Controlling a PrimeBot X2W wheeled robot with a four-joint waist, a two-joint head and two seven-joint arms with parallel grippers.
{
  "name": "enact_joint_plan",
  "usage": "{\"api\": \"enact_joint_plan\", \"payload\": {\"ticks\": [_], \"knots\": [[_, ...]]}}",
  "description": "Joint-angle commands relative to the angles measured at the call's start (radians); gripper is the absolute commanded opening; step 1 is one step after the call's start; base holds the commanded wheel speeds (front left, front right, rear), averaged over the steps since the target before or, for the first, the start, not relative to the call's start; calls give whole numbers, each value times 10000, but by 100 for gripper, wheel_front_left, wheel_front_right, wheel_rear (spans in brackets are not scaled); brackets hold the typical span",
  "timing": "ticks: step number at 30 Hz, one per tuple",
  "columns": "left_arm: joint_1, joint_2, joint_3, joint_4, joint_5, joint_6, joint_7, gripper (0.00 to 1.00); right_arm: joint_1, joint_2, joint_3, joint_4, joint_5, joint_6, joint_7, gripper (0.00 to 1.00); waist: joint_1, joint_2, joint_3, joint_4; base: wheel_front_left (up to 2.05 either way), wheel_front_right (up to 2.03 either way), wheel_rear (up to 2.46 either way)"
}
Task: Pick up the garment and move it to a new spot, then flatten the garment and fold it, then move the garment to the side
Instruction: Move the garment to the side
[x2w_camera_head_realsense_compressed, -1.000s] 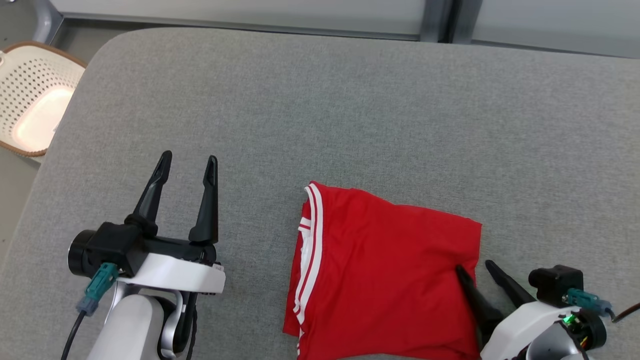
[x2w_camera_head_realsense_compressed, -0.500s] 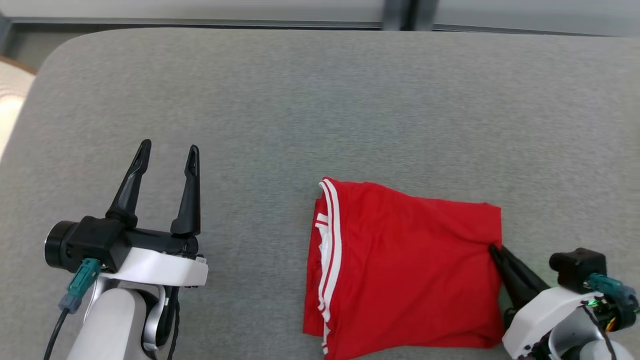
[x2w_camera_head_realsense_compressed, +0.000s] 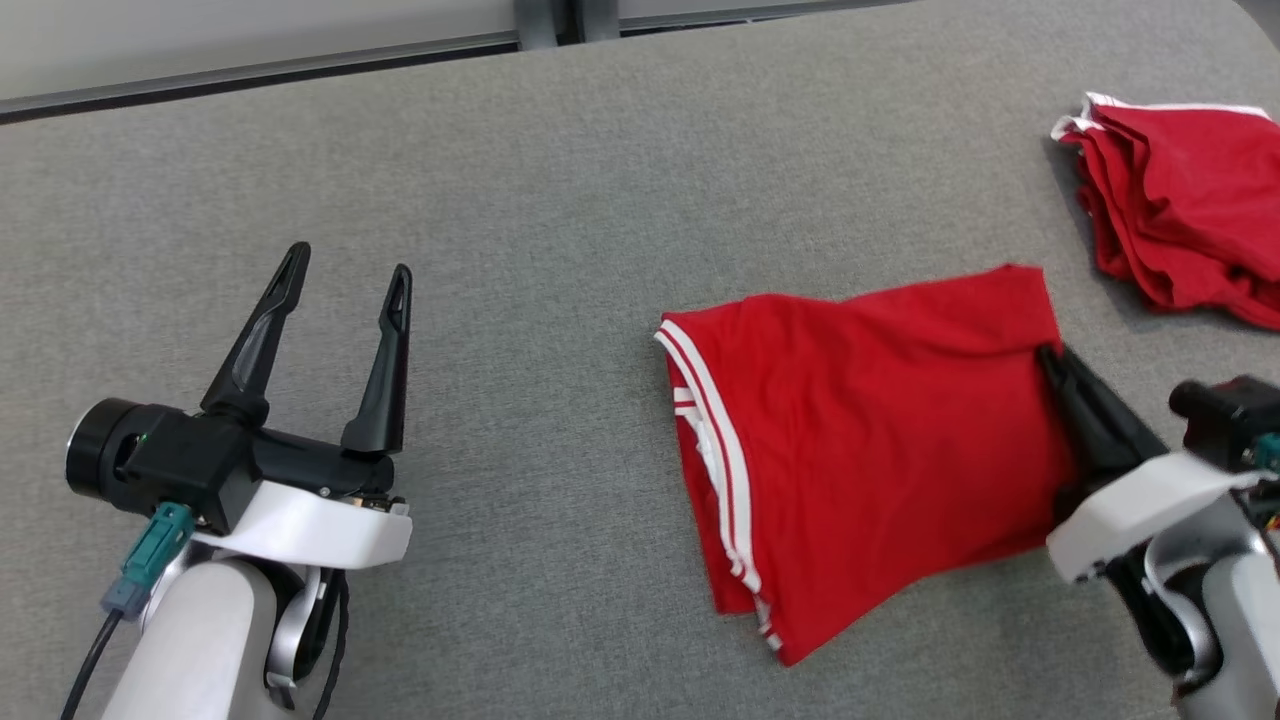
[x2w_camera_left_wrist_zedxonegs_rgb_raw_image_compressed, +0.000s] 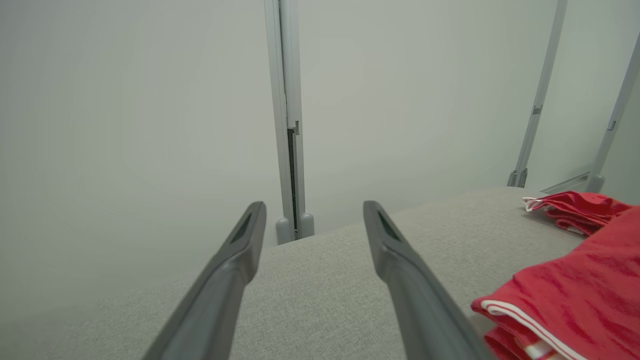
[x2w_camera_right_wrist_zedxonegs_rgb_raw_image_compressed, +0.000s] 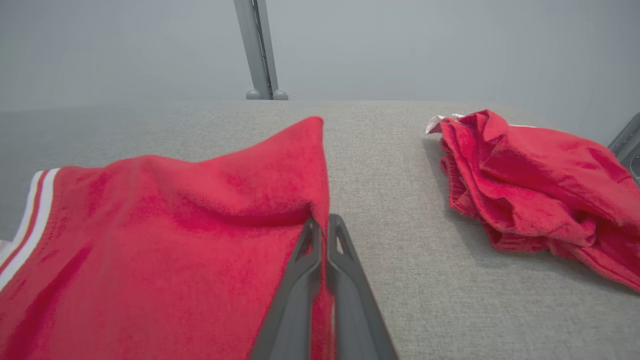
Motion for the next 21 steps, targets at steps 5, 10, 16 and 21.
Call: {"api": "enact_joint_plan", "payload": {"ticks": [5,10,16,21], "knots": [[-626,164,-147,-412,184,-72,278,100,-1997,-205,-288,768,94,-22,-677,0,0,0,1019,-606,0,0,0],[-1208,101,-415,-591,308,-212,335,100,-3347,-859,-1192,1520,158,-22,-1057,0,0,0,1730,-340,0,0,0],[-1692,71,-634,-727,435,-317,281,100,-4152,-1914,-2949,2003,323,-22,-1228,0,0,0,2499,-106,0,0,0],[-1968,41,-840,-758,500,-408,241,100,-4227,-2600,-4020,2391,359,-22,-1054,0,0,0,2886,159,0,0,0]]}}
